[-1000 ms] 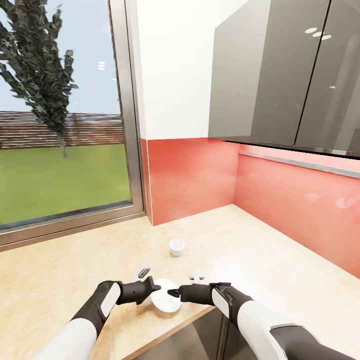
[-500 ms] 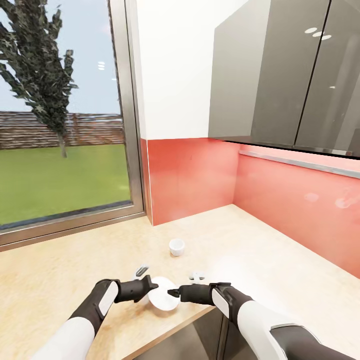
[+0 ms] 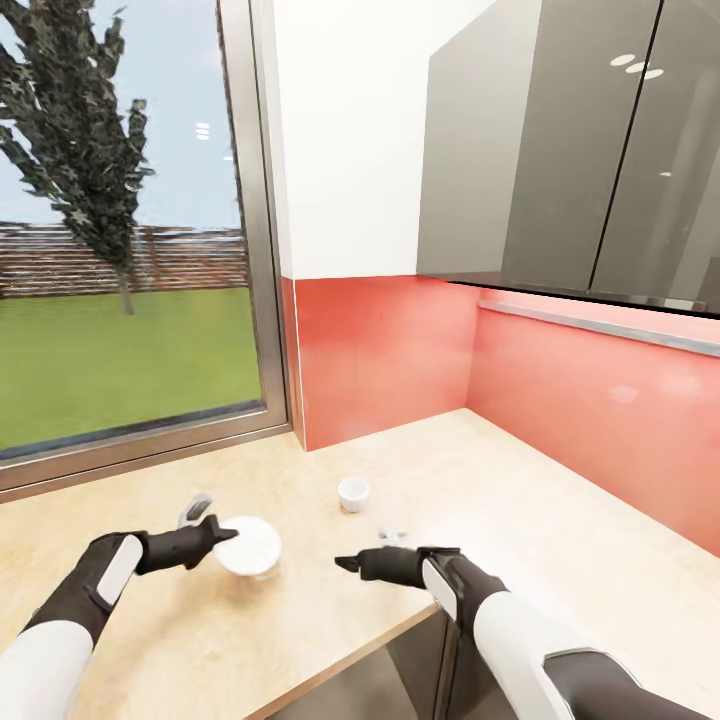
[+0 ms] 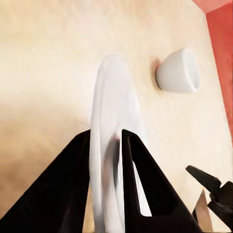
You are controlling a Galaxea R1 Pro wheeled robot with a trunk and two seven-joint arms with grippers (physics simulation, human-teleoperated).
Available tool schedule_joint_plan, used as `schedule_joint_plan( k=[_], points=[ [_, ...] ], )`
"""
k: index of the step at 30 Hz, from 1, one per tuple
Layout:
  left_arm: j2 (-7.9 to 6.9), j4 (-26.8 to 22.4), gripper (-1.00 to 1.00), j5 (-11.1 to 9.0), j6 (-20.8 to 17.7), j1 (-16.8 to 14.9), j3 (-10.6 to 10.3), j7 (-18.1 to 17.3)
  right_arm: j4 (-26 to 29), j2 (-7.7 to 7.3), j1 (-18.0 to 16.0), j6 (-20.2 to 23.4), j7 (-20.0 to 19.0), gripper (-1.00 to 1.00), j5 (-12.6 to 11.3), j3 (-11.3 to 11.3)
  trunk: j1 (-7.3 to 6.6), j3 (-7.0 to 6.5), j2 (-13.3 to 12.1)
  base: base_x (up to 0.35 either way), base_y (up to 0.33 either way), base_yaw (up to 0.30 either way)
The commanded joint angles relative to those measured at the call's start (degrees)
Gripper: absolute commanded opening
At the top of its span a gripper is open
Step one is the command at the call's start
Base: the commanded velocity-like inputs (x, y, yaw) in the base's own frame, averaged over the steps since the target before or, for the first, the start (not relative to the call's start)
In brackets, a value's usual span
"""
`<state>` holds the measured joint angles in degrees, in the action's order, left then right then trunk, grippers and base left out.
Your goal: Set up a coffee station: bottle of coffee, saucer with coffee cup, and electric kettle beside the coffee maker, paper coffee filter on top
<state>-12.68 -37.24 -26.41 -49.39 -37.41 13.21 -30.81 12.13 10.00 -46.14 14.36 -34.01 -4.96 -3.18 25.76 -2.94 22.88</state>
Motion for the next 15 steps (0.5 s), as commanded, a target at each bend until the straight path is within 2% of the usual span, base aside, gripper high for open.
schedule_joint_plan(
  k=[1, 3, 5, 7, 10, 15],
  points=[
    [-1.20, -1.76, -1.00, -1.17, -1.62, 0.03, 0.15, -0.16, 1.31, 0.00, 0.00, 0.45, 0.07, 1.00, -0.52, -0.34, 0.02, 0.04, 0.03, 0.000, 0.000, 0.000],
    [-3.32, -4.68, -1.00, -3.70, -3.60, 0.04, 0.18, -0.19, 3.69, 0.00, 0.00, 0.49, 0.08, 1.00, -0.55, -0.32, 0.02, 0.04, 0.03, 0.000, 0.000, 0.000],
    [-6.38, -7.03, -1.00, -7.34, -5.83, 0.09, 0.19, -0.20, 7.76, 0.00, 0.00, 0.54, 0.08, 1.00, -0.70, -0.27, 0.02, 0.04, 0.03, 0.000, 0.000, 0.000],
    [-7.80, -7.56, -1.00, -9.49, -6.49, 0.13, 0.17, -0.21, 10.88, 0.00, 0.00, 0.50, 0.08, 1.00, -0.75, -0.21, 0.02, 0.04, 0.03, 0.000, 0.000, 0.000],
    [-8.65, -7.85, -1.00, -11.53, -6.87, 0.47, 0.12, -0.25, 17.57, 0.00, 0.00, 0.50, 0.08, 1.00, -0.78, -0.17, 0.02, 0.04, 0.03, 0.000, 0.000, 0.000],
    [-8.78, -8.00, -1.00, -12.26, -6.93, 0.87, 0.07, -0.35, 27.06, 0.00, 0.01, 0.61, 0.01, 1.00, -0.75, -0.30, 0.02, 0.04, 0.03, 0.000, 0.000, 0.000]
  ],
)
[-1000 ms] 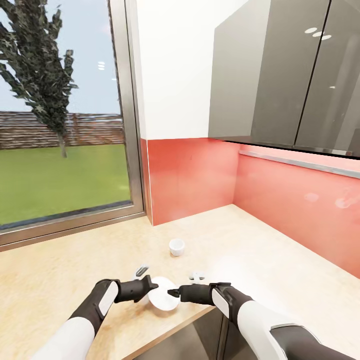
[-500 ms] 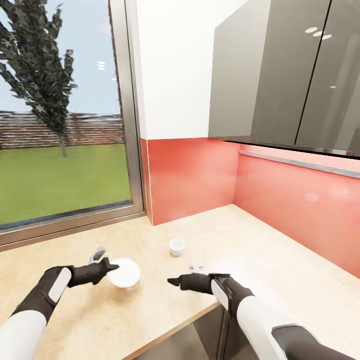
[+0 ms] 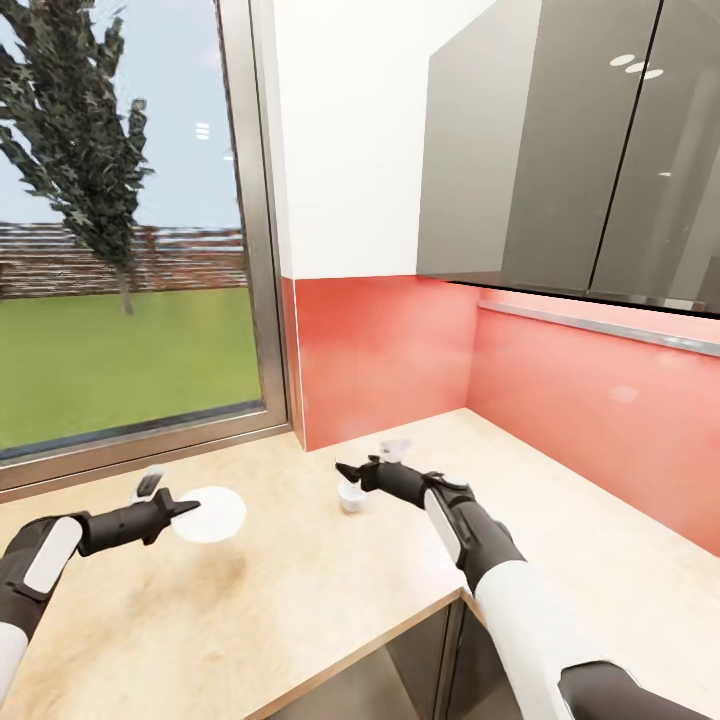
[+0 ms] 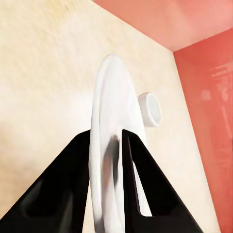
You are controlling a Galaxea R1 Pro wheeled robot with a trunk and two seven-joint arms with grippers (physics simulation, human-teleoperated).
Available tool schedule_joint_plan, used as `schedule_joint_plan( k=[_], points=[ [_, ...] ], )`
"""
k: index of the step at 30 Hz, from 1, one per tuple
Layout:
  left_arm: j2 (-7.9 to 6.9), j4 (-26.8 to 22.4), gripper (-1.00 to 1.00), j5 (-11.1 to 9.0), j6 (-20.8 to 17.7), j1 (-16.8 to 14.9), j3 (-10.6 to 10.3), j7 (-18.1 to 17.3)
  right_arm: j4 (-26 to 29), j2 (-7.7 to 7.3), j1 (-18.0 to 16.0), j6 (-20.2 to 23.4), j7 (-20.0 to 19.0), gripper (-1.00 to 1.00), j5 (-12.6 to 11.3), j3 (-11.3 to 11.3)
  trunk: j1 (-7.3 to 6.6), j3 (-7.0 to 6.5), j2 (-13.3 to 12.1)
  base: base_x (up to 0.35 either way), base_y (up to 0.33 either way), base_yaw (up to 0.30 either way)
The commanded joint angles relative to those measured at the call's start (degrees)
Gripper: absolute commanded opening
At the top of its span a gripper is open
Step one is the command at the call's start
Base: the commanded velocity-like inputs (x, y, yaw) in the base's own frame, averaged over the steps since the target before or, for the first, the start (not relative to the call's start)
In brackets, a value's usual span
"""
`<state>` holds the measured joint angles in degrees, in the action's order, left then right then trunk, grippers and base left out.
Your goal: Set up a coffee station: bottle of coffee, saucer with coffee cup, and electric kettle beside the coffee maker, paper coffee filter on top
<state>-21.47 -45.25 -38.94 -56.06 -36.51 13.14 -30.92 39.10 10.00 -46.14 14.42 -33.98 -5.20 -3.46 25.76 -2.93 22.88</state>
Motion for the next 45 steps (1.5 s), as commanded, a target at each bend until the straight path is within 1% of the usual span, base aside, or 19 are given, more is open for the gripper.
schedule_joint_plan(
  k=[1, 3, 7, 12, 15, 22, 32, 45],
  points=[
    [0.02, 0.00, -1.00, 0.23, -0.19, -0.01, 0.14, -0.26, 1.03, 0.00, 0.00, 0.57, -0.06, 1.00, -0.51, -0.03, 0.02, 0.03, 0.04, 0.000, 0.000, 0.000],
    [0.10, -0.01, -1.00, 0.19, 0.14, 0.03, 0.06, -0.35, 2.76, 0.00, -0.01, 0.60, -0.11, 1.00, -0.51, 0.00, 0.02, 0.03, 0.04, -0.129, 0.000, 0.000],
    [-0.08, -0.01, -1.00, 0.18, 0.25, 0.03, 0.10, -0.73, 3.99, 0.00, -0.01, 0.61, -0.21, 1.00, -0.50, -0.14, 0.02, 0.03, 0.04, -0.295, 0.000, 0.000],
    [-0.22, 0.05, -1.00, 0.54, 0.53, 0.11, 0.02, -4.49, 6.08, 0.00, 0.02, 0.87, -0.29, 1.00, -0.39, -0.16, 0.02, 0.03, 0.04, -0.331, 0.000, 0.000],
    [-0.23, 0.07, -1.00, 0.74, 0.58, 0.12, 0.02, -5.33, 6.36, 0.00, 0.04, 0.96, -0.30, 1.00, -0.48, -0.19, 0.02, 0.03, 0.04, -0.335, 0.000, 0.000],
    [-0.24, 0.08, -1.00, 0.79, 0.60, 0.09, 0.05, -5.55, 6.81, 0.00, 0.03, 0.96, -0.30, 1.00, -0.49, -0.23, 0.02, 0.03, 0.04, -0.335, 0.040, 0.000],
    [-0.16, 0.08, -1.00, 0.72, 0.60, 0.03, 0.05, -5.55, 6.92, 0.00, 0.04, 0.96, -0.30, 1.00, -0.51, -0.20, 0.02, 0.01, 0.04, -0.298, 0.204, 0.012],
    [-0.13, 0.08, -1.00, 0.63, 0.60, 0.03, 0.05, -5.55, 6.90, 0.00, 0.04, 0.96, -0.30, 1.00, -0.47, -0.15, 0.02, -0.53, 0.04, -0.287, 0.212, 0.221]
  ],
)
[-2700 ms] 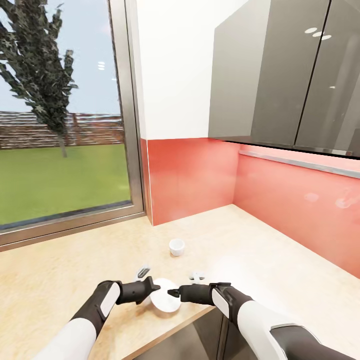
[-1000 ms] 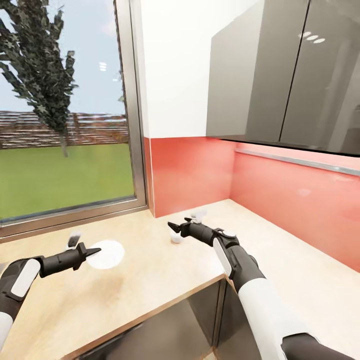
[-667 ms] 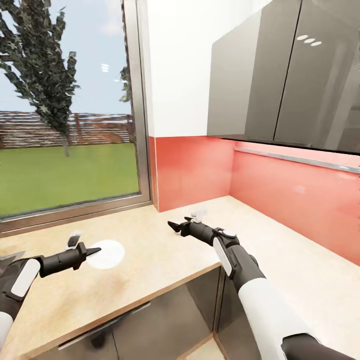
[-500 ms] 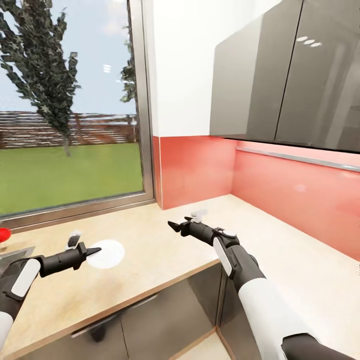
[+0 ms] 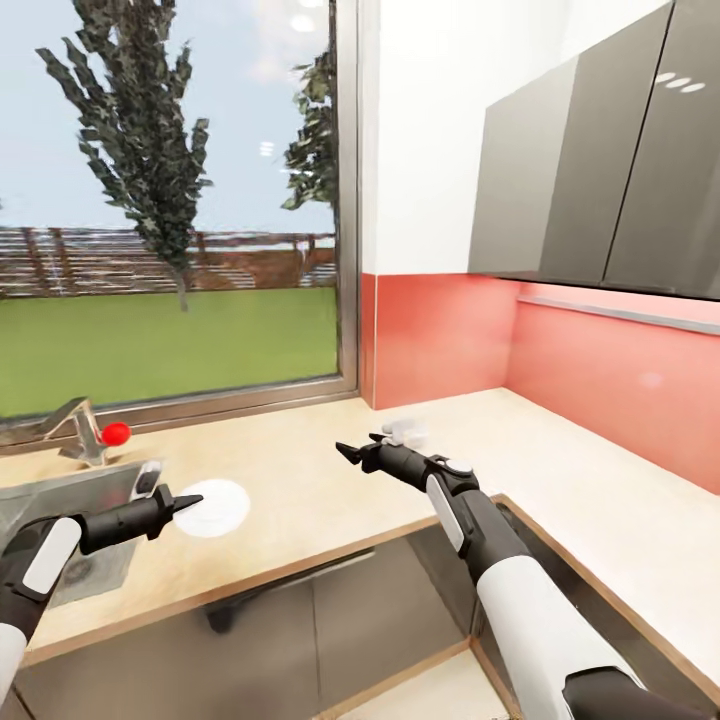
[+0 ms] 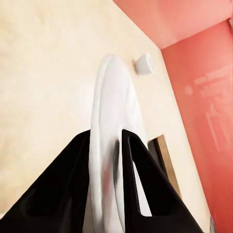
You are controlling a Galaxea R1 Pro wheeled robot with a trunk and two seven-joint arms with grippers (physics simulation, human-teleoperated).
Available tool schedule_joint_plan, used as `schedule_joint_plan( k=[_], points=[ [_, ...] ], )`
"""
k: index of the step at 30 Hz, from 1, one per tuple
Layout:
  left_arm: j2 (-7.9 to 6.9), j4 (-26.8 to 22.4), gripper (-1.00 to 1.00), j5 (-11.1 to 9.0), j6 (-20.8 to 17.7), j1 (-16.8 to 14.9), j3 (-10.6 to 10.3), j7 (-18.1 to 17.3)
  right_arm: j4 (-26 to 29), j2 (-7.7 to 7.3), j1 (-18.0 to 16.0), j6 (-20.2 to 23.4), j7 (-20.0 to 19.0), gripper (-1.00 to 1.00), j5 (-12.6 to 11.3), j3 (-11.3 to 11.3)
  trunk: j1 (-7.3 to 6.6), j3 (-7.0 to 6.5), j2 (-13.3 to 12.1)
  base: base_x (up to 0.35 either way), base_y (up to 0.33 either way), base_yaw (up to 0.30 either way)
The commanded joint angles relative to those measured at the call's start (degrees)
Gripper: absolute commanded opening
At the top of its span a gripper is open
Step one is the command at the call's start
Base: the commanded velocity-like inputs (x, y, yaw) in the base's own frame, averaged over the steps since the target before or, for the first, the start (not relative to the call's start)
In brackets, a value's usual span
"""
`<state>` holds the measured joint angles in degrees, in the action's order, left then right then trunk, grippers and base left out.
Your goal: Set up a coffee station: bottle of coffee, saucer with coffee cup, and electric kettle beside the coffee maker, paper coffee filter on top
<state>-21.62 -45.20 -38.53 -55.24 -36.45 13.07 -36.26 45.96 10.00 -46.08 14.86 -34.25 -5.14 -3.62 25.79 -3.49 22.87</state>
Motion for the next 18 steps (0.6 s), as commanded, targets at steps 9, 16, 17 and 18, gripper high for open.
schedule_joint_plan(
  k=[9, 16, 17, 18],
  points=[
    [0.09, 0.02, -1.00, 0.21, -0.22, -0.03, 0.11, -0.21, 0.07, 0.00, -0.01, 0.52, -2.27, 1.00, -0.51, 0.02, -0.01, -0.38, 0.05, -0.326, 0.027, 0.214],
    [0.01, 0.03, -1.00, 0.26, -0.22, -0.03, 0.10, -0.28, 0.03, 0.00, 0.00, 0.51, -2.40, 1.00, -0.47, -0.04, -0.01, -0.40, 0.05, -0.335, 0.000, 0.011],
    [0.01, 0.03, -1.00, 0.27, -0.22, -0.03, 0.11, -0.29, 0.02, 0.00, 0.00, 0.48, -2.40, 1.00, -0.45, -0.05, -0.01, -0.40, 0.05, -0.335, 0.000, 0.001],
    [0.00, 0.03, -1.00, 0.29, -0.22, -0.03, 0.11, -0.29, 0.02, 0.00, -0.01, 0.45, -2.40, 1.00, -0.42, -0.06, -0.01, -0.40, 0.05, -0.335, 0.000, 0.000]
  ],
)
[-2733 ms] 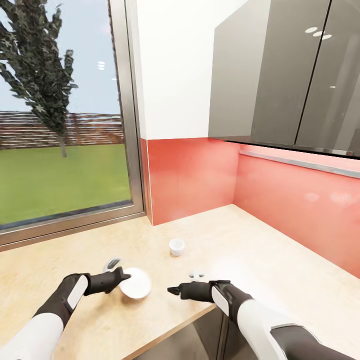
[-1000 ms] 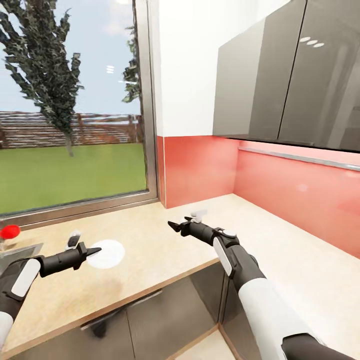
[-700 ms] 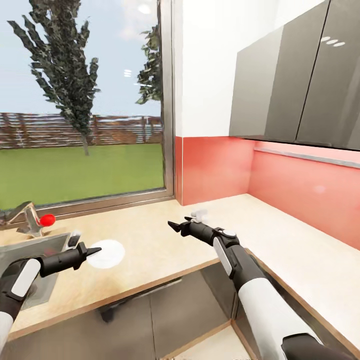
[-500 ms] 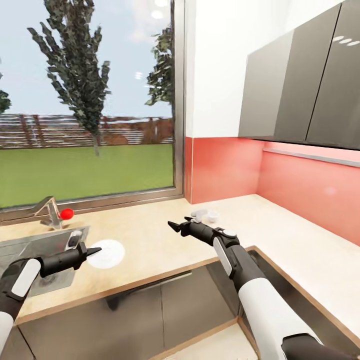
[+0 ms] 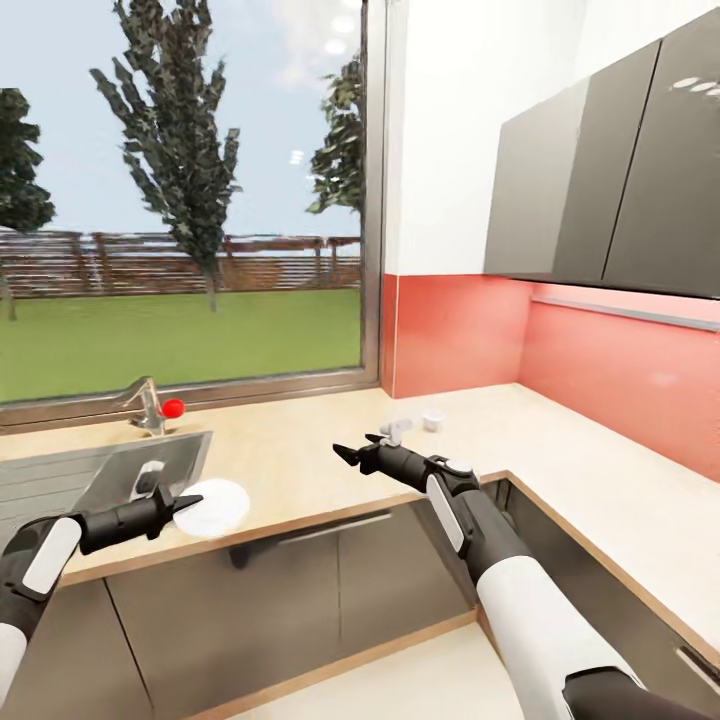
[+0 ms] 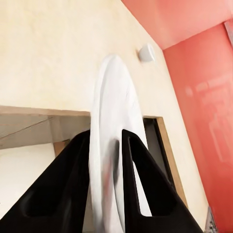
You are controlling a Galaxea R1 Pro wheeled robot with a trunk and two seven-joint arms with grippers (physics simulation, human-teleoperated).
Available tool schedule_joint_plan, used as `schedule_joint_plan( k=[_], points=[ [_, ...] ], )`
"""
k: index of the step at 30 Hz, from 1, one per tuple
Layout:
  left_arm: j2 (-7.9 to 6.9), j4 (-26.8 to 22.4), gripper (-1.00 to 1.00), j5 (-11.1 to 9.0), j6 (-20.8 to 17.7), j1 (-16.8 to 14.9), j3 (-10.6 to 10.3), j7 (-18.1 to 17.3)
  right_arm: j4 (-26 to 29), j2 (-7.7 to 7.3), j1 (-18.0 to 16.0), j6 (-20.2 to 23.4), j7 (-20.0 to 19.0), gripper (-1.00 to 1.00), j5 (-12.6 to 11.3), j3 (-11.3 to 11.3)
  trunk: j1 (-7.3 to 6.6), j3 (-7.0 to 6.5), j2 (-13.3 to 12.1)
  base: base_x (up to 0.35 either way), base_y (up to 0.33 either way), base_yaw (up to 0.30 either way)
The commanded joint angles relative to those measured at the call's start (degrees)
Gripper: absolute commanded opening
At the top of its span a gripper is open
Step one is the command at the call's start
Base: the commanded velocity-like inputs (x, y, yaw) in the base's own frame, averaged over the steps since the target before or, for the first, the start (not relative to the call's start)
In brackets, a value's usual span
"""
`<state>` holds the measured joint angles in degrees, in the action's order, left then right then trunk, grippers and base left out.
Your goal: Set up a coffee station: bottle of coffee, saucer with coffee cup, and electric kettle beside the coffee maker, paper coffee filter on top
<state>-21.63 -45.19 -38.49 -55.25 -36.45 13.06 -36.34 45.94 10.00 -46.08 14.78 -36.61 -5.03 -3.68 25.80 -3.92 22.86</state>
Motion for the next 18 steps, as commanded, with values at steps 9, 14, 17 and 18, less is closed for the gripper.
schedule_joint_plan(
  k=[9, 14, 17, 18],
  points=[
    [-0.04, 0.01, -1.00, 0.25, -0.24, -0.03, 0.19, -0.22, 0.03, 0.00, -0.01, 0.51, -0.04, 1.00, -0.52, -0.01, -0.01, 0.03, 0.05, -0.320, 0.097, 0.000],
    [-0.07, 0.01, -1.00, 0.25, -0.21, -0.03, 0.18, -0.22, 0.03, 0.00, -0.02, 0.51, -0.04, 1.00, -0.52, -0.01, -0.01, 0.03, 0.05, -0.277, 0.216, 0.000],
    [-0.07, 0.01, -1.00, 0.25, -0.26, -0.03, 0.14, -0.22, 0.01, 0.00, -0.03, 0.51, -0.04, 1.00, -0.51, -0.01, -0.01, 0.03, 0.05, -0.115, 0.095, 0.000],
    [-0.07, 0.01, -1.00, 0.28, -0.24, -0.01, 0.13, -0.22, -0.01, 0.00, -0.02, 0.50, -0.04, 1.00, -0.49, -0.01, -0.01, 0.03, 0.05, -0.044, 0.036, 0.000]
  ],
)
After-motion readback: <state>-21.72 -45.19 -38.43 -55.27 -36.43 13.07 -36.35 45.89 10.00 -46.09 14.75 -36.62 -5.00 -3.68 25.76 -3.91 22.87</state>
